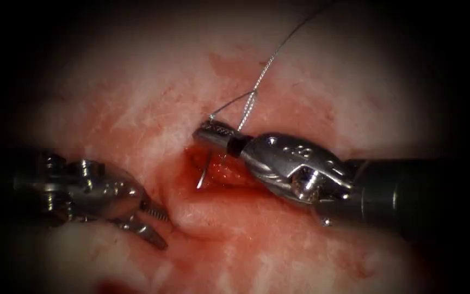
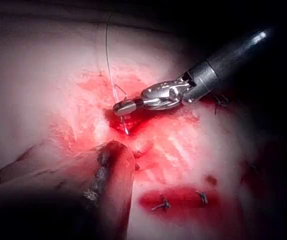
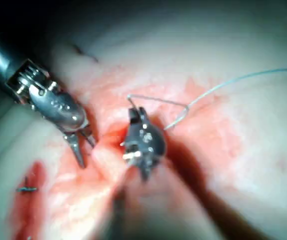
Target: Wound Closure
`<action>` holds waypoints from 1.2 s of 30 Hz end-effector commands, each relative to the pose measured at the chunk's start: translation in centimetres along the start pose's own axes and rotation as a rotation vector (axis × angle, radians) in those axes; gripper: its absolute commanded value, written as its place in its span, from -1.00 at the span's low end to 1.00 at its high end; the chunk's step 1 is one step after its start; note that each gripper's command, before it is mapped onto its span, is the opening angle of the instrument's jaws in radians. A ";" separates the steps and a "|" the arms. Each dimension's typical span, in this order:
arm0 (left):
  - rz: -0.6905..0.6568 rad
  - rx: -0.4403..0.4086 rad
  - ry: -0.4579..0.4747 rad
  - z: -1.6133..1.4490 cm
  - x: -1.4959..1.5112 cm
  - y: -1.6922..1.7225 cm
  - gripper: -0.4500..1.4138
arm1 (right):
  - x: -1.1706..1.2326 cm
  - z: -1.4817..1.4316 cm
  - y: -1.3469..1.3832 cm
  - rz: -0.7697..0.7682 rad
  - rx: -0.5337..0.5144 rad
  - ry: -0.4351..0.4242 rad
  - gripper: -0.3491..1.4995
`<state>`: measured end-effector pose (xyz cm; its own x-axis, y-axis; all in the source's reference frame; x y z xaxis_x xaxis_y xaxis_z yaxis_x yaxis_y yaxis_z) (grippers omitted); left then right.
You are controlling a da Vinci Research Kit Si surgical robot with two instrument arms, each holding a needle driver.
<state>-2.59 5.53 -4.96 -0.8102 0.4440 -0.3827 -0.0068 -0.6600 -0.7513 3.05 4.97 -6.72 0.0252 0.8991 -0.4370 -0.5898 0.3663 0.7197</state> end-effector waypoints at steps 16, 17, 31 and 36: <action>-0.001 -0.003 0.000 0.10 -0.01 0.00 -0.45 | -0.29 0.08 -0.16 0.248 0.055 -0.069 -1.00; -0.001 -0.003 -0.001 0.10 -0.01 0.00 -0.45 | -0.30 0.08 -0.17 0.252 0.055 -0.073 -1.00; -0.007 -0.005 0.002 0.10 -0.01 0.00 -0.45 | -0.29 0.03 -0.01 0.160 0.054 0.027 0.58; 0.064 0.010 0.023 0.08 0.00 0.01 -0.45 | -0.09 -0.05 0.29 -0.109 -0.024 0.069 0.65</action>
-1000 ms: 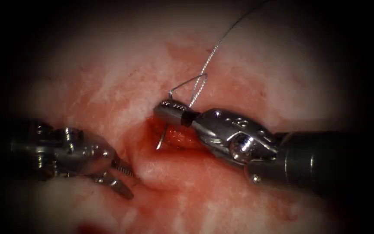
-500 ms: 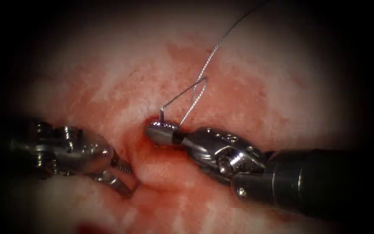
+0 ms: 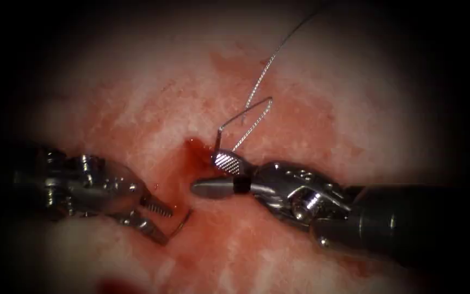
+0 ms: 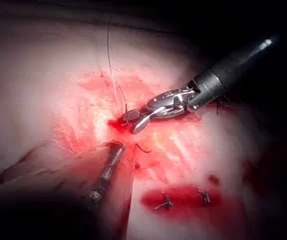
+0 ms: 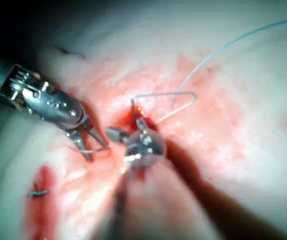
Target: Wound Closure
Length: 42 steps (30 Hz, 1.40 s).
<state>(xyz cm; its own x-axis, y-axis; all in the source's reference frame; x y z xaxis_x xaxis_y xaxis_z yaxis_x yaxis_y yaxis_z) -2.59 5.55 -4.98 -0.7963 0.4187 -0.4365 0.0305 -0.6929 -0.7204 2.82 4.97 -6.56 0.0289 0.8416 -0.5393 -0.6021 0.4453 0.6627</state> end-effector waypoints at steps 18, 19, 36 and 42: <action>0.405 -0.001 0.345 -0.02 -0.08 0.12 -0.20 | 0.18 -0.60 0.68 -0.201 -0.045 -0.038 0.56; 0.405 -0.001 0.345 -0.02 -0.08 0.12 -0.20 | 0.18 -0.60 0.68 -0.201 -0.045 -0.038 0.56; 0.537 -0.002 0.493 0.22 0.10 -0.01 -0.26 | 0.03 -0.50 0.68 -0.214 -0.042 -0.041 0.56; 0.467 -0.027 0.491 0.22 0.09 -0.06 -0.74 | 0.02 -0.50 0.67 -0.215 -0.043 -0.040 0.56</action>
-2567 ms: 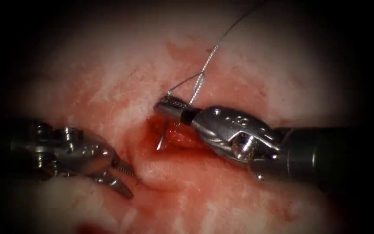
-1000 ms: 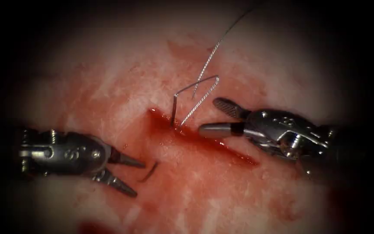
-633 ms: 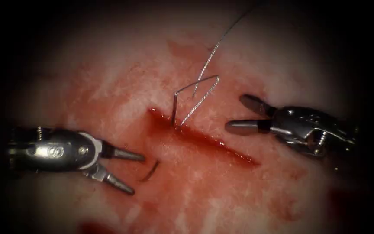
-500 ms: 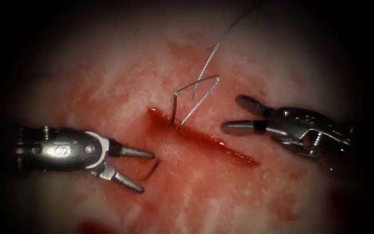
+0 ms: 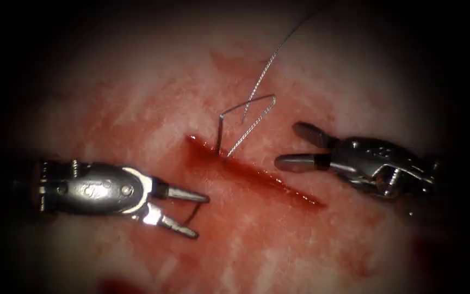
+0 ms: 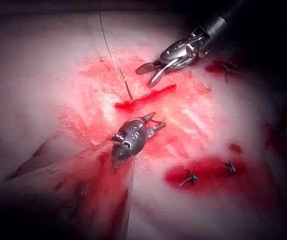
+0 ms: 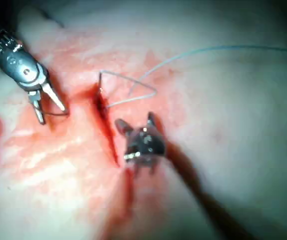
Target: Wound Closure
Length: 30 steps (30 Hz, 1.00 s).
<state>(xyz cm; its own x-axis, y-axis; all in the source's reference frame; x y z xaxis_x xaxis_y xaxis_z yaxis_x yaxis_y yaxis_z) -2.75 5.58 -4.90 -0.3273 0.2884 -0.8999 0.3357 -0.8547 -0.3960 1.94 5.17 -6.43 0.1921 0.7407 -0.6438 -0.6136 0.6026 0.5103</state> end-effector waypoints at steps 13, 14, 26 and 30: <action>-0.403 -0.152 0.037 0.09 0.04 0.13 -0.89 | -0.06 0.03 -0.17 -0.004 0.069 -0.006 0.40; -0.408 -0.156 0.040 0.08 0.05 0.12 -0.89 | -0.06 0.02 -0.22 -0.005 0.086 -0.010 0.31; -0.423 -0.174 0.060 -0.06 0.26 0.20 -0.89 | -0.01 0.02 -1.20 -0.163 0.176 -0.029 -0.93; -0.500 -0.200 0.097 -0.11 0.41 0.29 -0.89 | 0.02 0.05 -1.24 -0.181 0.183 -0.026 -0.93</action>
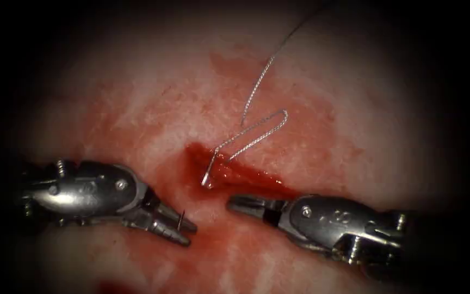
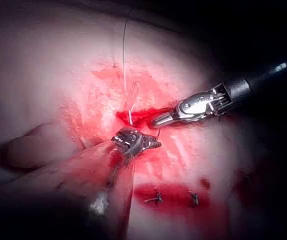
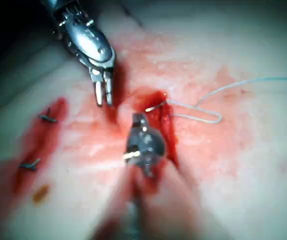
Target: Wound Closure
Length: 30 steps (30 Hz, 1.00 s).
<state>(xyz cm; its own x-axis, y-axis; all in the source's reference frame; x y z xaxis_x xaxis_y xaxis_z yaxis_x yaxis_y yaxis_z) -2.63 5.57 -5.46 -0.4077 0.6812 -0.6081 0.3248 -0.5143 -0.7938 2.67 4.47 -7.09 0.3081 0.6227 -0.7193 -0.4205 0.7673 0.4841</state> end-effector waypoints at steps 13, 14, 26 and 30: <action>-0.131 -0.075 0.065 -0.03 0.22 0.26 -0.89 | -0.17 0.29 -0.11 -0.024 -0.005 -0.005 -0.95; -0.137 -0.076 0.065 -0.03 0.22 0.27 -0.89 | -0.23 0.37 -0.13 -0.030 -0.006 -0.012 -0.98; -0.275 -0.092 0.042 -0.10 0.35 0.51 -0.89 | -0.42 0.47 0.06 -0.048 -0.029 -0.024 -0.98; -0.250 -0.081 0.050 -0.11 0.46 0.56 -0.89 | -0.40 0.46 0.03 -0.046 -0.027 -0.025 -0.98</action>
<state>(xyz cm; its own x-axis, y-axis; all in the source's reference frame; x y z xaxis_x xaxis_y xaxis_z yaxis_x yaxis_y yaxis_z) -2.51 5.74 -6.26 -0.4231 0.7956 -0.4336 0.2921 -0.3333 -0.8964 2.86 4.36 -6.59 0.3493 0.5902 -0.7278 -0.4303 0.7910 0.4349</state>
